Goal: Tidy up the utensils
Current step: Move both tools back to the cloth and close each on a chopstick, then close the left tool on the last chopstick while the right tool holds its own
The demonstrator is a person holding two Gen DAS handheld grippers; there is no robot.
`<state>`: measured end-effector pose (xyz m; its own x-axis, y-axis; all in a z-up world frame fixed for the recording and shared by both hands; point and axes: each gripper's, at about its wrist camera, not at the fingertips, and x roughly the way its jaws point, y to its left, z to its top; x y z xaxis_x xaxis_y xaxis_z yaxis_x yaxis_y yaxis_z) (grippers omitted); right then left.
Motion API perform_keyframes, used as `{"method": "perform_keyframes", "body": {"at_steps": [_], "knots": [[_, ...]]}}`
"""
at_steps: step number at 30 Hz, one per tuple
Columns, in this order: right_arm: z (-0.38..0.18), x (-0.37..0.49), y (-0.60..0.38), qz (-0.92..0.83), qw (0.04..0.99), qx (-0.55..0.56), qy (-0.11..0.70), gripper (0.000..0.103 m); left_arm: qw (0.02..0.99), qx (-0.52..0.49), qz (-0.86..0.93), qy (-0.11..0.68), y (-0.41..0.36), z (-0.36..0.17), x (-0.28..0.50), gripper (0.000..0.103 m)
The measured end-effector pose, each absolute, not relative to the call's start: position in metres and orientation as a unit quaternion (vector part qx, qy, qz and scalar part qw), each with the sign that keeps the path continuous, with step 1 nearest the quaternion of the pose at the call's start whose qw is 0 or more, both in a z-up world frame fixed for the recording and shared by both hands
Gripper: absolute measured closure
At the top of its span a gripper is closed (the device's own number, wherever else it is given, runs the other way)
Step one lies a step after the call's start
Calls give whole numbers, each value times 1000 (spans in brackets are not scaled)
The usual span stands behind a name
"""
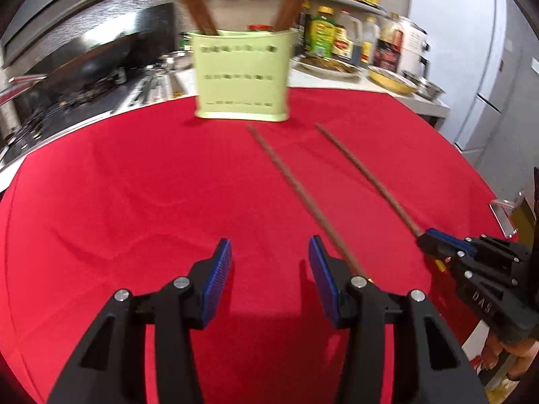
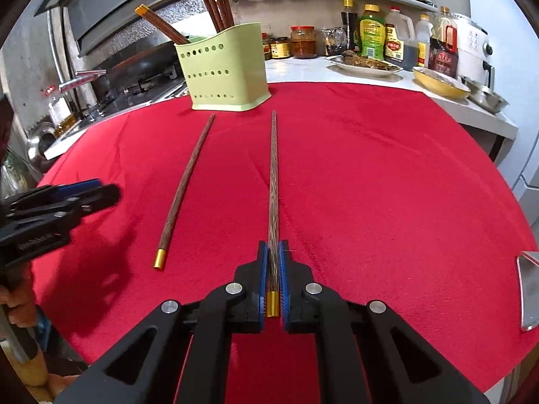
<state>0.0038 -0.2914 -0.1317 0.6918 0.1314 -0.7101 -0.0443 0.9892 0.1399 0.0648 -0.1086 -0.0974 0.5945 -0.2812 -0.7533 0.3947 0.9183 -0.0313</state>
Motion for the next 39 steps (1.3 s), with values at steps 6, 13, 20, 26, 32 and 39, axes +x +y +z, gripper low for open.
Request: {"method": "perform_keyframes", "body": {"at_steps": [6, 13, 20, 26, 32, 39], "knots": [[-132, 4, -294, 62, 918, 57, 387, 96, 872, 61, -224, 431, -139, -109, 80, 60], [-133, 4, -295, 68, 918, 58, 386, 96, 863, 88, -239, 437, -161, -117, 81, 79], [-132, 3, -287, 80, 918, 50, 384, 96, 872, 148, -198, 423, -146, -116, 71, 94], [-132, 4, -271, 102, 915, 46, 387, 96, 876, 137, -176, 428, -102, -114, 63, 96], [-129, 9, -249, 114, 914, 32, 387, 96, 882, 125, -151, 430, -64, -113, 55, 96], [-130, 12, -240, 99, 916, 18, 388, 95, 883, 86, -162, 431, -39, -112, 52, 94]]}}
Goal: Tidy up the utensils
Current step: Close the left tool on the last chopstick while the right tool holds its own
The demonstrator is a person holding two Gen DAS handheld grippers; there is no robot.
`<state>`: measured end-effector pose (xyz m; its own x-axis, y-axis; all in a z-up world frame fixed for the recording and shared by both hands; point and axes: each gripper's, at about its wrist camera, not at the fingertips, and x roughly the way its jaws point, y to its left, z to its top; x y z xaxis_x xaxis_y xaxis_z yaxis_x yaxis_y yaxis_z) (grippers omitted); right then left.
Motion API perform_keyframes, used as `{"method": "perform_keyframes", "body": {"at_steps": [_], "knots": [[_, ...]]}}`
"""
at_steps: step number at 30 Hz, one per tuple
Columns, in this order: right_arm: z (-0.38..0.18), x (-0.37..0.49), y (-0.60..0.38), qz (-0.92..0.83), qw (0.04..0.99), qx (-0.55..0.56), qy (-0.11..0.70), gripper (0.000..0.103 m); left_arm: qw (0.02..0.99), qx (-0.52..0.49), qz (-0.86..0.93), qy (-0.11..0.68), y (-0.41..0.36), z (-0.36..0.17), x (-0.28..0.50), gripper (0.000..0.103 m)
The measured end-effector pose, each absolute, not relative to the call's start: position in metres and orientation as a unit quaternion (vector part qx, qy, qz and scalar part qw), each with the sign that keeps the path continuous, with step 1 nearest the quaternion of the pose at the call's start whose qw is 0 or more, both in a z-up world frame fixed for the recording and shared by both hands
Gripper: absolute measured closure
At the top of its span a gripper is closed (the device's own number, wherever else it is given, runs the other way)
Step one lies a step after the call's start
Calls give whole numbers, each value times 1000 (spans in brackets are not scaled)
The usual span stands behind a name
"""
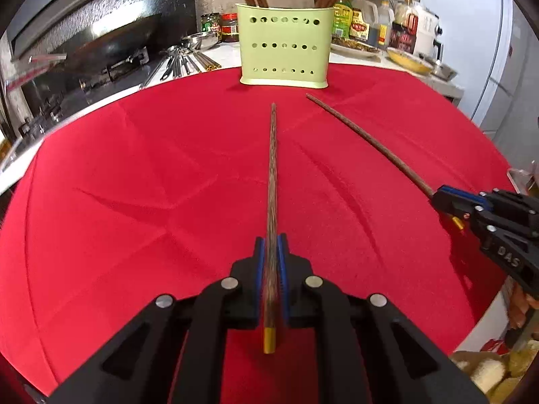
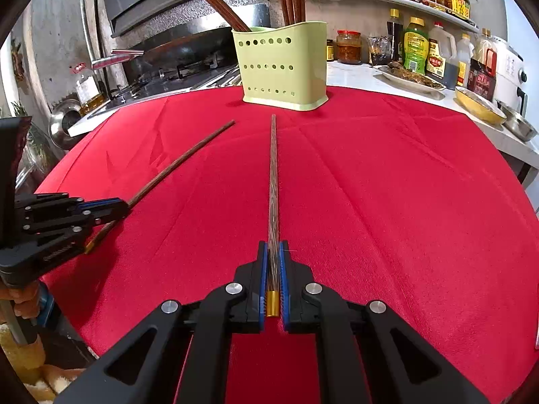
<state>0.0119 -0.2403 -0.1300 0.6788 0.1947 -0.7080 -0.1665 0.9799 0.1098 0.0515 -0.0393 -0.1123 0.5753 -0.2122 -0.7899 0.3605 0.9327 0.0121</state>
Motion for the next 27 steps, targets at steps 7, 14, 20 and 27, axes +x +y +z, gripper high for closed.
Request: {"method": "perform_keyframes", "body": {"at_steps": [7, 14, 20, 27], "knots": [[-132, 2, -249, 103, 919, 26, 381, 75, 890, 74, -174, 416, -25, -111, 29, 68], [-133, -13, -249, 110, 921, 8, 374, 74, 890, 81, -166, 416, -29, -115, 20, 68], [-133, -15, -242, 101, 924, -8, 369, 76, 894, 97, -153, 410, -35, -117, 14, 68], [-134, -14, -247, 96, 926, 4, 366, 91, 896, 87, -147, 409, -30, -117, 8, 75]]}}
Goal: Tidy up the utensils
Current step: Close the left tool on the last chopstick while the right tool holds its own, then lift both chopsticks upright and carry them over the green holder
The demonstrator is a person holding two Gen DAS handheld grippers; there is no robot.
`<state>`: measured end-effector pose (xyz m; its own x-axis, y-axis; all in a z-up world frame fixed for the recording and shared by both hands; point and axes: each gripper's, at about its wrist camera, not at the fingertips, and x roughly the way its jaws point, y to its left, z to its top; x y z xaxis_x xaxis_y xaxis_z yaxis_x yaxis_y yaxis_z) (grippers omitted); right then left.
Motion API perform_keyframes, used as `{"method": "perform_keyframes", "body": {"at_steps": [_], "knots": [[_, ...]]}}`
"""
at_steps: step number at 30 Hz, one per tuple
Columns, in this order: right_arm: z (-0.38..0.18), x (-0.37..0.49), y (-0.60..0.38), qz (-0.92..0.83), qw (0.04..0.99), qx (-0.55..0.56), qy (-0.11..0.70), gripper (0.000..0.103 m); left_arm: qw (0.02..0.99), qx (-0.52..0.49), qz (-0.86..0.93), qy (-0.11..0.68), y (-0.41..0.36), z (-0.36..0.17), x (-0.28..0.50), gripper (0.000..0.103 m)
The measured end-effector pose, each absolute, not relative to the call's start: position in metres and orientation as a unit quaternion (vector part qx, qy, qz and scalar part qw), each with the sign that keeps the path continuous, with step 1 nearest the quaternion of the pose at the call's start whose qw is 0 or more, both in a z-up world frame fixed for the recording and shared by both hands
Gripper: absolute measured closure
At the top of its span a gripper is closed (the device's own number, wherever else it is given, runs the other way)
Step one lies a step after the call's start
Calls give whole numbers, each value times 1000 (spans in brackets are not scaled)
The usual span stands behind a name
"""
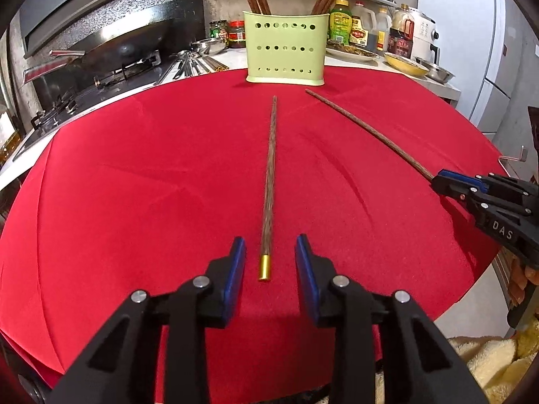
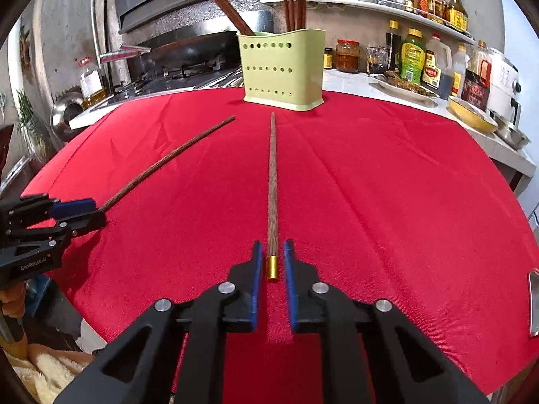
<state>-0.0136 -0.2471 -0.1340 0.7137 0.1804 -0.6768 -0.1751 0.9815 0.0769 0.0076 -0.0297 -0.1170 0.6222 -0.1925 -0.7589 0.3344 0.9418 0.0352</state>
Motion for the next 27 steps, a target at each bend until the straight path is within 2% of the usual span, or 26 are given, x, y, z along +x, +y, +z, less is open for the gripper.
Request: {"method": "perform_keyframes", "body": {"at_steps": [3, 5, 9, 11, 13, 19, 27], "knots": [[-134, -12, -247, 96, 926, 6, 364, 91, 896, 93, -150, 408, -35, -117, 6, 86], [-134, -12, -245, 98, 927, 5, 363, 91, 895, 97, -154, 407, -38, -117, 5, 90], [-135, -11, -243, 101, 927, 2, 361, 91, 895, 105, -152, 406, -41, -117, 5, 90], [-136, -13, -242, 100, 928, -4, 359, 91, 897, 115, -144, 402, -41, -118, 4, 96], [-135, -15, -243, 99, 928, -8, 359, 96, 898, 106, -147, 401, -38, -118, 5, 96], [-128, -19, -246, 99, 930, 1, 354, 96, 904, 69, -160, 391, -28, -108, 5, 96], [-69, -28, -254, 115, 950, 28, 289, 96, 942, 44, -154, 295, -11, -40, 2, 96]]}}
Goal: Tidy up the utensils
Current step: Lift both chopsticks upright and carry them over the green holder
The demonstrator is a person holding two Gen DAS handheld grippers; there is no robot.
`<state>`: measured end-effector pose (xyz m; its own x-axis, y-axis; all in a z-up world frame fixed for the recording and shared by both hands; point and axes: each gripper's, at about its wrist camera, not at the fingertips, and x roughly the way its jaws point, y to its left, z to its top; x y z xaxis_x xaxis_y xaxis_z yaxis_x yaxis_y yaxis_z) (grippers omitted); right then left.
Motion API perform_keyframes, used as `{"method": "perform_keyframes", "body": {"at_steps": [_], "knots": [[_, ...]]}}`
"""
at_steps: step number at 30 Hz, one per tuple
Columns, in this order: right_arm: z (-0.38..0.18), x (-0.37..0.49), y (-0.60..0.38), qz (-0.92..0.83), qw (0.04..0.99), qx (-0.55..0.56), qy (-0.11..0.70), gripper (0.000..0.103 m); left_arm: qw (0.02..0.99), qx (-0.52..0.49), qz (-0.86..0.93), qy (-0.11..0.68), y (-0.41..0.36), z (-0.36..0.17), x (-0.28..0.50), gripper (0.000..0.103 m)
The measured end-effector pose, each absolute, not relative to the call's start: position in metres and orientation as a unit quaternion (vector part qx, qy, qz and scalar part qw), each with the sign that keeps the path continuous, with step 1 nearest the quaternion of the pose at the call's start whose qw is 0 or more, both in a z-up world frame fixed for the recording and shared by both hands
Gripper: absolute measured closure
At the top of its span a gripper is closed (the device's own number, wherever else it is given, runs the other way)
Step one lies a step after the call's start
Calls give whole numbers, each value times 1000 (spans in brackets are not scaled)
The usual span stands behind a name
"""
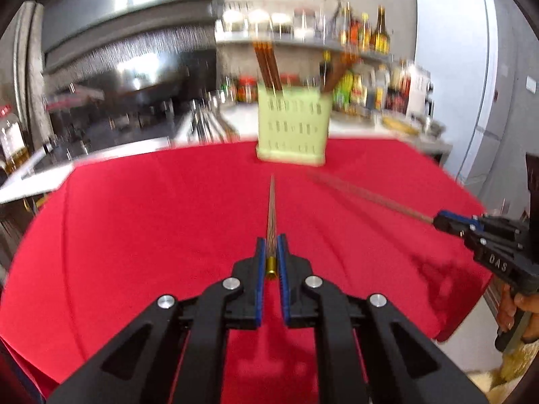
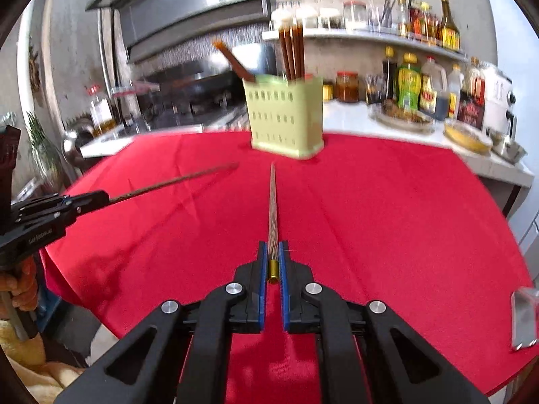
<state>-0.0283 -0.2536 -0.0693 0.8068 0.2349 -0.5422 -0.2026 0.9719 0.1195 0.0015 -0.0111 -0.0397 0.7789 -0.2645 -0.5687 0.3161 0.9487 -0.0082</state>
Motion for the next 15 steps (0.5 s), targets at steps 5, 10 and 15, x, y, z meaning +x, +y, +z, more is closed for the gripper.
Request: {"method": "perform_keyframes", "body": {"at_steps": [5, 10, 15], "knots": [[-13, -27, -252, 122, 966, 25, 225, 96, 963, 34, -156, 219, -5, 17, 0, 96], [31, -19, -245, 124, 976, 6, 180, 96, 971, 15, -164, 176, -1, 56, 5, 96], [64, -1, -242, 129, 978, -4, 162, 96, 971, 7, -172, 165, 0, 73, 16, 96]]}}
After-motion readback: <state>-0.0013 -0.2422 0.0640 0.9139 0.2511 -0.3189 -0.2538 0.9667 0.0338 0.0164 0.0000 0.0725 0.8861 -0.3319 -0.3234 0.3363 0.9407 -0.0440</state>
